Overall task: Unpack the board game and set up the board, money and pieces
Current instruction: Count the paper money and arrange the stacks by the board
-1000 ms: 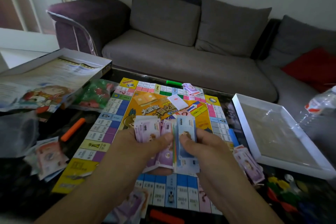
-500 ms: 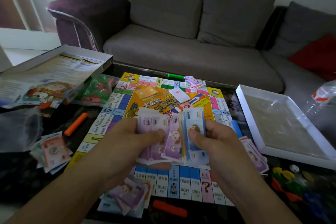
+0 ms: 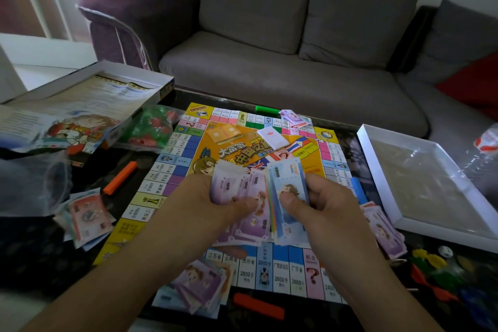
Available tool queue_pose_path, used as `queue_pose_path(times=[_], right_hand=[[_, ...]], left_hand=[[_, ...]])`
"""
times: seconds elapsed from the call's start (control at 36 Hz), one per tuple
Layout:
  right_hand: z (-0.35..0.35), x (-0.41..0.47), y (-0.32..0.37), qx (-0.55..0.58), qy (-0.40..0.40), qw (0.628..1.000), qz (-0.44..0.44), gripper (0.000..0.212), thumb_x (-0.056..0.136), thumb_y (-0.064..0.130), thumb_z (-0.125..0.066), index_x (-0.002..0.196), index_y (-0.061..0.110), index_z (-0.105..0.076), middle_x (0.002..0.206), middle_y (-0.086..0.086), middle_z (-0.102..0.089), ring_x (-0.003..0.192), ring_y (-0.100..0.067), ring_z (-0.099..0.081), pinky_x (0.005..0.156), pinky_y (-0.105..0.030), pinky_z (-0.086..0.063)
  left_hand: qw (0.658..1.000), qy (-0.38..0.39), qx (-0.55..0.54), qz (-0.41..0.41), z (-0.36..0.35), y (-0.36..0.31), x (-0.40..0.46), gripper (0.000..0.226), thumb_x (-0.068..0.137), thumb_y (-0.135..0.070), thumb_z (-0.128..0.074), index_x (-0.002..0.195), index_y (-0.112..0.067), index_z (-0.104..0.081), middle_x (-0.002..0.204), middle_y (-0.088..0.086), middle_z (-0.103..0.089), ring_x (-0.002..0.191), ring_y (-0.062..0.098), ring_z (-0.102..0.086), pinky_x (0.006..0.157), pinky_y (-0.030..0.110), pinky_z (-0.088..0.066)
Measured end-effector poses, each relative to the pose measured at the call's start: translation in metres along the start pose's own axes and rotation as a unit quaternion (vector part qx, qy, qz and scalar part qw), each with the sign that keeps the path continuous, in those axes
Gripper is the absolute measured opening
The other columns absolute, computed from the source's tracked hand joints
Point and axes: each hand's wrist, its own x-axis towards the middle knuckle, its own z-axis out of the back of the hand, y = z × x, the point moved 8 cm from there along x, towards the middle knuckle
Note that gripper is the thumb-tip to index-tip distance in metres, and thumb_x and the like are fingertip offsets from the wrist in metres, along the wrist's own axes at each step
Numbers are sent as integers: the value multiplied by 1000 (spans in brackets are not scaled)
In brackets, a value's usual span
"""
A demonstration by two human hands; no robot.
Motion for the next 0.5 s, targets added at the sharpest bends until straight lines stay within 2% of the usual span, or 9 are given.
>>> queue_pose_path(times=[0.11,0.22,0.31,0.42,0.5], right_hand=[[-3,-2,-5,69,-26,997,-24,23,104,16,-63,112,33,-76,97,7,-81,88,-17,-79,77,-40,-64],[-13,-4,-9,97,-4,994,-53,22,101,14,-65,105,30,-79,97,2,-82,88,-20,-79,74,-37,-62],[-16,-5,-11,88,-2,994,-64,21,100,13,-66,101,29,-80,96,0,-82,87,-22,-79,76,-40,-61],[-15,-7,-7,84,-21,994,-60,21,100,16,-66,109,28,-80,100,0,-82,90,-25,-79,81,-46,-61],[-22,-9,-3,72,-11,996,-56,21,99,16,-66,110,28,-79,99,1,-82,88,-24,-79,78,-44,-61]], left_hand=[[998,-42,-34,-9,7,0,0,10,91,-13,-75,98,-12,-81,93,12,-81,82,34,-79,68,56,-65],[996,-67,-62,-10,14,2,0,14,89,-10,-77,103,-7,-79,93,14,-80,81,35,-79,64,53,-65],[995,-66,-74,-1,14,6,-2,16,86,-12,-79,102,-9,-80,93,14,-80,81,35,-79,66,53,-65],[994,-60,-87,7,19,9,-6,16,86,-14,-79,101,-12,-80,93,12,-81,84,33,-79,73,56,-64],[993,-52,-102,12,26,9,-10,18,87,-14,-79,104,-11,-80,96,12,-81,86,34,-79,76,59,-63]])
